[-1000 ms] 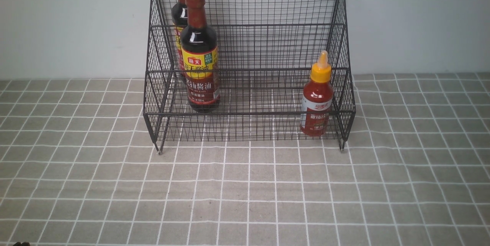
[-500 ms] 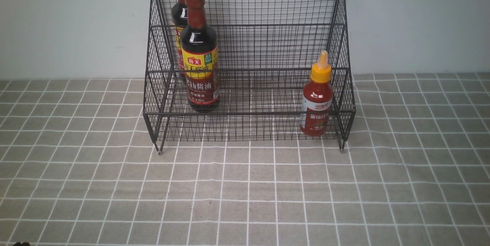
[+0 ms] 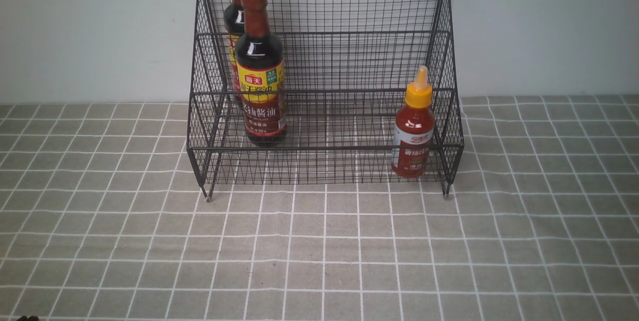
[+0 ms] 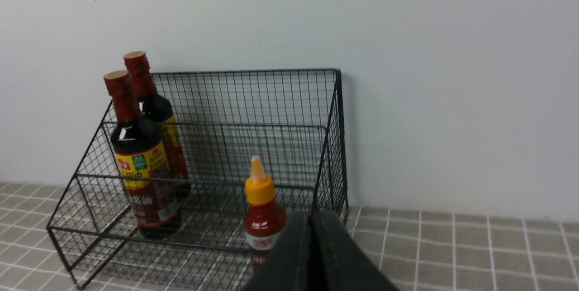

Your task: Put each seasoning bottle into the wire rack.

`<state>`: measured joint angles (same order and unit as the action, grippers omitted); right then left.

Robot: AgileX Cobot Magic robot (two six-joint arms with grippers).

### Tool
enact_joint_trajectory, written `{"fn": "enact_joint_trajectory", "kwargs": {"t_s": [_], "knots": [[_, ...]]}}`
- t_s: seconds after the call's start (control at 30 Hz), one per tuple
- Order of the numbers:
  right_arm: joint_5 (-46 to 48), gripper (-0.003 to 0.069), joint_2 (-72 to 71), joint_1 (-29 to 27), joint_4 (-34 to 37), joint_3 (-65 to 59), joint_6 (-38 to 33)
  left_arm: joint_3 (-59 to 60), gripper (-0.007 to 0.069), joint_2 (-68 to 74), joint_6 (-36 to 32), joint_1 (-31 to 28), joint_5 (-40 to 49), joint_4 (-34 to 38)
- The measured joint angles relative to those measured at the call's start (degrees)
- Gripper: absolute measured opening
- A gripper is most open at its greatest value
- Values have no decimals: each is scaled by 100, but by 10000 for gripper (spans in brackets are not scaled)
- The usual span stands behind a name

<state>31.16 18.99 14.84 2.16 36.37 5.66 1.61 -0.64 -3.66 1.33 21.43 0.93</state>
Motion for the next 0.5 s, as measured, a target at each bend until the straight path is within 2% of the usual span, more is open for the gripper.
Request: {"fn": "enact_joint_trajectory", "kwargs": {"t_s": [0.1,0.27,0.37,0.5], "knots": [[-499,-10,-160,-110,-77,-317,-215,0,-6,0,0,0,0,0],[-1359,-10,-686,-884,-98,-1368,-298,0,-6,0,0,0,0,0],[-1504,-10,-1151,-1407,-50,-2204,-298,0,-6,0,0,0,0,0],[-1506,-10,-1674,-1699,-13,-3328,-304,0,-6,0,0,0,0,0]]}}
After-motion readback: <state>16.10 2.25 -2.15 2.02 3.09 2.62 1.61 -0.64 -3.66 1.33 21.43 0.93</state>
